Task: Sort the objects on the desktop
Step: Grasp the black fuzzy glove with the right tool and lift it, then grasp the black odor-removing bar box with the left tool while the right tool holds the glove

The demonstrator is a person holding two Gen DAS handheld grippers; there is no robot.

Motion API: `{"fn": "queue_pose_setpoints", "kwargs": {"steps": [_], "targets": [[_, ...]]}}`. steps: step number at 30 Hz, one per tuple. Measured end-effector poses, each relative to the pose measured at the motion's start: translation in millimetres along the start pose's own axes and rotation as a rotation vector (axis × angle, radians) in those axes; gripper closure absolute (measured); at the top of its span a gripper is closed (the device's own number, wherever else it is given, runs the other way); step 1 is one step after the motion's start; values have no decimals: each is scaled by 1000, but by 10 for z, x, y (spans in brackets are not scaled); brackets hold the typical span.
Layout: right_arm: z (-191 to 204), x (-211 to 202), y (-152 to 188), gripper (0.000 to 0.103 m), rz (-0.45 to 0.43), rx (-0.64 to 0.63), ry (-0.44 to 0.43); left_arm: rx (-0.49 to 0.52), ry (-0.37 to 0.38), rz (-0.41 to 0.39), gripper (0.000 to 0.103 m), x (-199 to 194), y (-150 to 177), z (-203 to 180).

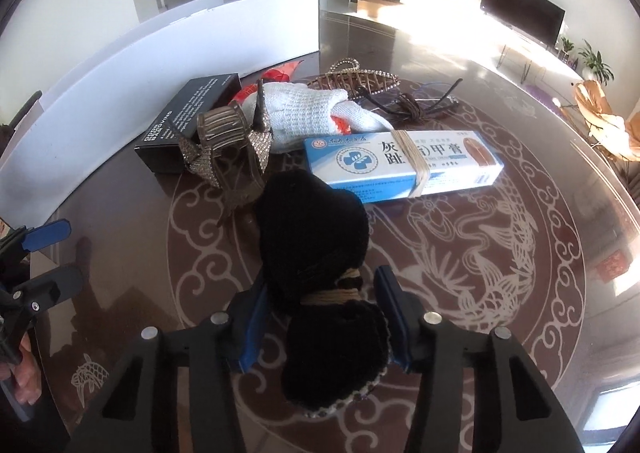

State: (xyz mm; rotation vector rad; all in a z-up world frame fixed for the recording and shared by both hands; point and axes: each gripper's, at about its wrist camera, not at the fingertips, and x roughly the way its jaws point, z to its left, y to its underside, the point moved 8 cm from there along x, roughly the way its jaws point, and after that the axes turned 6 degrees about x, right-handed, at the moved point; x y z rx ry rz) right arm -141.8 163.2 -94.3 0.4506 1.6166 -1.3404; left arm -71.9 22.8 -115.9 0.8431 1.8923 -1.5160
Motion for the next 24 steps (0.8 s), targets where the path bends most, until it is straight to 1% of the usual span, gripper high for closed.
{"fn": "queue_pose_setpoints", "kwargs": {"steps": [4, 8, 10, 13, 15, 17, 21, 24], "targets": [[-25, -248, 334, 52, -17, 62, 35, -12, 20, 5, 0, -3, 9, 8], [-26, -526, 715, 52, -47, 112, 38, -50, 69, 12, 0, -20, 23, 31], [-67, -634, 836, 52, -69, 140, 47, -65, 82, 19, 0, -10, 17, 45], [-140, -656, 936, 52, -79, 192, 36, -71, 90, 36, 0, 50, -41, 42], [-149, -669, 959, 53, -98, 192, 41, -68, 113, 43, 0, 134, -155, 6], [-139, -674, 976, 52, -107, 170, 51, -65, 90, 52, 0, 239, -310, -5], [-149, -647, 954, 51, -104, 157, 64, -75, 90, 62, 0, 460, -722, -71], [-163, -640, 950, 51, -105, 164, 55, -27, 25, 52, 0, 608, -1019, -104]]}}
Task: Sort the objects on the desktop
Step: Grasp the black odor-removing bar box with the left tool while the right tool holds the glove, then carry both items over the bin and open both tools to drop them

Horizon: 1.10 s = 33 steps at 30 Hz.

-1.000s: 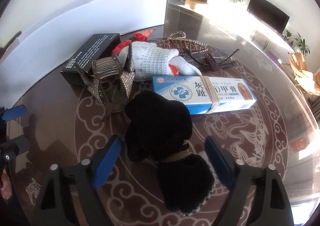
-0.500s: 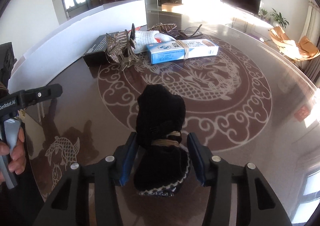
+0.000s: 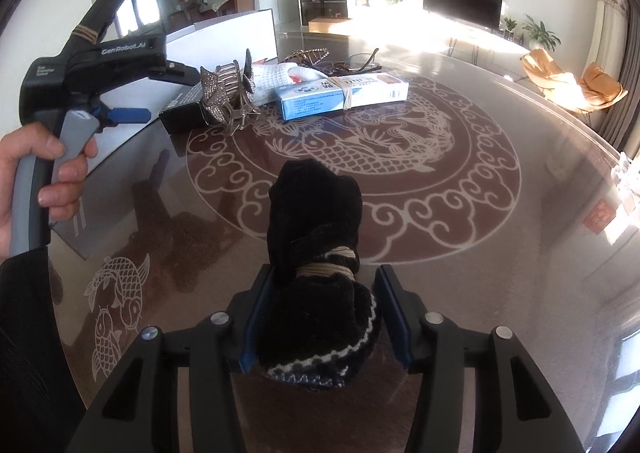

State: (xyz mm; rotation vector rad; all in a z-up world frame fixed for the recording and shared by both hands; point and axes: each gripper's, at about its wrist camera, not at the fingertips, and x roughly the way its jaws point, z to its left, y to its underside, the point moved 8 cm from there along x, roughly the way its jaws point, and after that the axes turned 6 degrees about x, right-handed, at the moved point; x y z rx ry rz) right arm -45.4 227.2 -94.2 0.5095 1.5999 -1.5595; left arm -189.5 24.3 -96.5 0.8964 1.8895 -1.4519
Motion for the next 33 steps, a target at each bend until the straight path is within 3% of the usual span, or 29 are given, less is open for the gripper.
{"fn": "queue_pose_setpoints", "kwargs": {"steps": [3, 7, 8, 9, 11, 19, 20, 21, 23, 24, 29, 30, 31, 32, 33], "targets": [[0, 5, 2, 51, 1, -5, 7, 26, -75, 38, 0, 225, -141, 67], [24, 26, 3, 51, 4, -28, 34, 12, -91, 94, 0, 470, -120, 201], [31, 28, 7, 51, 4, -31, 37, 36, -97, 65, 12, 436, -137, 199], [30, 30, 7, 50, 5, -31, 37, 58, -97, 59, 31, 426, -139, 194], [33, 33, 6, 50, 5, -29, 32, 96, -93, 52, 44, 378, -109, 196], [36, 39, 4, 49, 5, -24, 24, 255, -23, 115, 43, -228, 811, 89], [29, 35, 2, 44, 3, -22, 31, 270, -31, 114, 38, -282, 896, 79], [5, 21, -5, 39, -6, -14, 45, 280, -36, 109, 25, -316, 961, 77], [-16, -41, -26, 32, -33, 7, 12, 288, -69, 116, 10, -317, 1026, 96], [-17, -53, -30, 27, -36, 14, -14, 287, -90, 125, 10, -305, 1019, 118], [39, 101, -115, 27, 67, -69, 4, 314, -126, 119, 10, -269, 1002, 134], [56, 141, -101, 38, 102, -91, 2, 320, -129, 111, 17, -276, 1010, 134], [65, 146, -88, 48, 127, -104, 3, 324, -121, 86, 31, -308, 1004, 124], [69, 101, -88, 76, 134, -113, 9, 316, -72, 74, 45, -360, 991, 91], [59, 50, -72, 75, 151, -107, 9, 300, -35, 72, 45, -406, 995, 92]]}}
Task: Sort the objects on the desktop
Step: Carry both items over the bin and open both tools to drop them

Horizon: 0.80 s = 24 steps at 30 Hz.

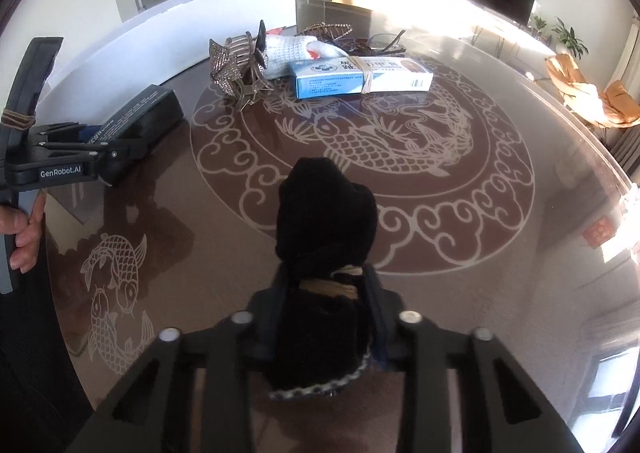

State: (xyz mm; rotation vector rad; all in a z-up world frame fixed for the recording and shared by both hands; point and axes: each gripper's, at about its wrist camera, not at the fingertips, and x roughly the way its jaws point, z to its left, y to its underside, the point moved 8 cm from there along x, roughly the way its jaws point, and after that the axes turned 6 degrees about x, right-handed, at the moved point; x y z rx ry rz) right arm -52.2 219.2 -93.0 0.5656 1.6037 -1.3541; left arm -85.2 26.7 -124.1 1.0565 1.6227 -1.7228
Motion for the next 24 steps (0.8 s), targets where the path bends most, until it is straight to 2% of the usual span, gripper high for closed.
{"fn": "queue_pose_setpoints", "kwargs": {"steps": [2, 8, 11, 13, 16, 19, 21, 24], "targets": [[2, -155, 54, 75, -7, 4, 1, -35, 56, -33, 46, -131, 29, 30], [114, -444, 81, 75, -41, 39, -53, -92, 136, -132, 46, -682, -16, 55], [283, -427, -189, 75, -56, 49, -105, -139, 183, -150, 46, -912, -92, 193], [457, -440, -481, 75, -72, 43, -145, -167, 183, -170, 46, -1093, -162, 379], [894, -518, -1076, 75, -130, -5, -211, -216, 148, -204, 46, -1374, -278, 797], [1512, -588, -1730, 75, -189, -44, -309, -259, 37, -214, 46, -1500, -382, 1351], [1958, -569, -2111, 75, -210, -62, -372, -308, -16, -197, 46, -1484, -397, 1721], [2575, -362, -2519, 75, -220, -96, -417, -368, -78, -144, 46, -1326, -345, 2152]]}}
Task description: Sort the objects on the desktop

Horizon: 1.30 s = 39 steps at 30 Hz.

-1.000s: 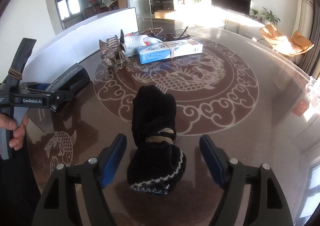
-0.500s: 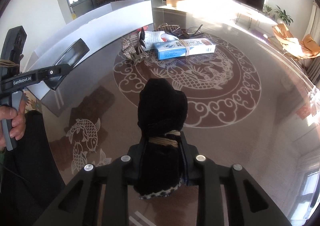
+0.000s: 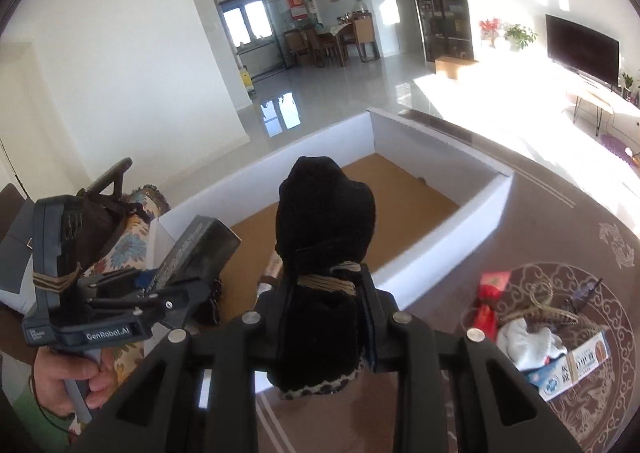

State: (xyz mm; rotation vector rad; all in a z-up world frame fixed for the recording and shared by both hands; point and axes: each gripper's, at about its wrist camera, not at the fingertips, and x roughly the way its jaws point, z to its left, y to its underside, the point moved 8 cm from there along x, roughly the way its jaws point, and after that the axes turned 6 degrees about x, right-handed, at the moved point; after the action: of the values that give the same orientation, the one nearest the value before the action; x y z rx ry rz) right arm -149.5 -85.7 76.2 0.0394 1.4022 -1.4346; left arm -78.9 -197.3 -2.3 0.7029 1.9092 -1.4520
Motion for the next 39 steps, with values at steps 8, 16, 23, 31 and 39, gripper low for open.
{"fn": "queue_pose_setpoints", "kwargs": {"steps": [8, 16, 23, 31, 39], "targets": [[318, 1358, 148, 70, 230, -73, 73, 8, -79, 183, 45, 487, 259, 367], [292, 1362, 219, 20, 224, -47, 82, 54, -142, 145, 39, 405, 224, 215], [-122, 138, 162, 0, -81, -35, 165, 91, 22, -69, 39, -192, 80, -632], [-1357, -1138, 989, 0, -171, 90, 439, 281, 315, -23, 22, -204, 625, -2193], [-2541, -1518, 2499, 0, 51, 289, 662, 449, 201, 137, 22, 699, 1364, -2700]]}}
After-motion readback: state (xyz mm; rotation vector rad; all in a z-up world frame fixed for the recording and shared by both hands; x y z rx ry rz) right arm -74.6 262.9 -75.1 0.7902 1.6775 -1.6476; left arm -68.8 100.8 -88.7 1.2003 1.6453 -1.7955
